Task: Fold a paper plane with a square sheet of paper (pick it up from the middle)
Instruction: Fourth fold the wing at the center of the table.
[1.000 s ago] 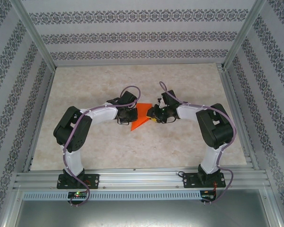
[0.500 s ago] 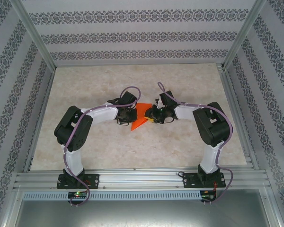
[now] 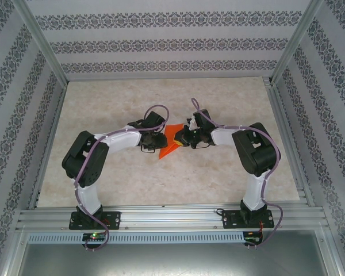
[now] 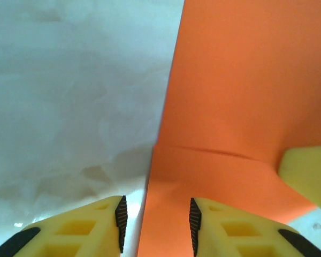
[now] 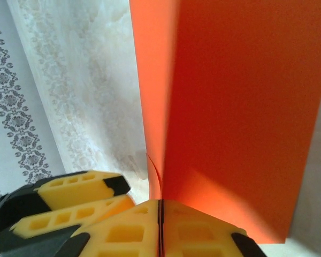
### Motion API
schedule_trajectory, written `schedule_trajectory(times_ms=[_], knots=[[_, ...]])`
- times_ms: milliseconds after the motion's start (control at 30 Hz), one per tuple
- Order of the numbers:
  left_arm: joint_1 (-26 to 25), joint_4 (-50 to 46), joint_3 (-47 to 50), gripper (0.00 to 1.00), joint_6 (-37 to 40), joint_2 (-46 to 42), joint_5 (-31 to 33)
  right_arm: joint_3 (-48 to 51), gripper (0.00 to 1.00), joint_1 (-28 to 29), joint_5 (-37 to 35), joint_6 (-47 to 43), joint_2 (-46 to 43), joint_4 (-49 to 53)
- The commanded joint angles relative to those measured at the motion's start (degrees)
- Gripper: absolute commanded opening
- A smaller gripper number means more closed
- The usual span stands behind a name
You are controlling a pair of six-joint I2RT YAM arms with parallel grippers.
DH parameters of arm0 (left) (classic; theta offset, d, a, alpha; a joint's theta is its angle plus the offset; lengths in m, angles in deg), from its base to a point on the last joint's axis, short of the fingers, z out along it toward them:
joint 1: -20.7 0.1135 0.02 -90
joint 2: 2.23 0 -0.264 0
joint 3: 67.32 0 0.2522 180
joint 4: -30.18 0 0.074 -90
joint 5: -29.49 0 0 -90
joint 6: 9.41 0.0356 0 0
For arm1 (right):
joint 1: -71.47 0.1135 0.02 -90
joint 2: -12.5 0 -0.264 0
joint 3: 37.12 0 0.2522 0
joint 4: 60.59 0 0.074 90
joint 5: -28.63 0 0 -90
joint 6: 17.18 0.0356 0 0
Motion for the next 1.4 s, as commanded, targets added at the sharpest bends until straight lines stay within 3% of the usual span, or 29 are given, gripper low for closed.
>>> schedule_trajectory(times_ms=[0,233,533,1100,1367], knots=[[0.49,0.37,2.55,0.48,0.22,-5.13,1.20,-0.43,0.04,0.61,-0.61,-1.01,-0.37,2.03],[-0.13,11.45,10.94,0.72,7.54,-12.08,-6.03,-0.97,0.02,0.77,-4.95,-2.37,-4.27,10.01],[-2.43,24.76,19.99,1.00,14.24,-19.95,-7.22,-0.01,0.02,1.04,-10.24,-0.05,-10.14,13.95],[-5.37,30.43,23.89,0.99,18.90,-24.80,1.63,-6.38,0.02,5.78,-22.07,-2.07,-17.41,21.85],[-5.39,35.00,26.37,0.96,20.78,-23.93,3.01,-5.22,0.03,5.67,-20.83,2.50,-14.97,17.95]])
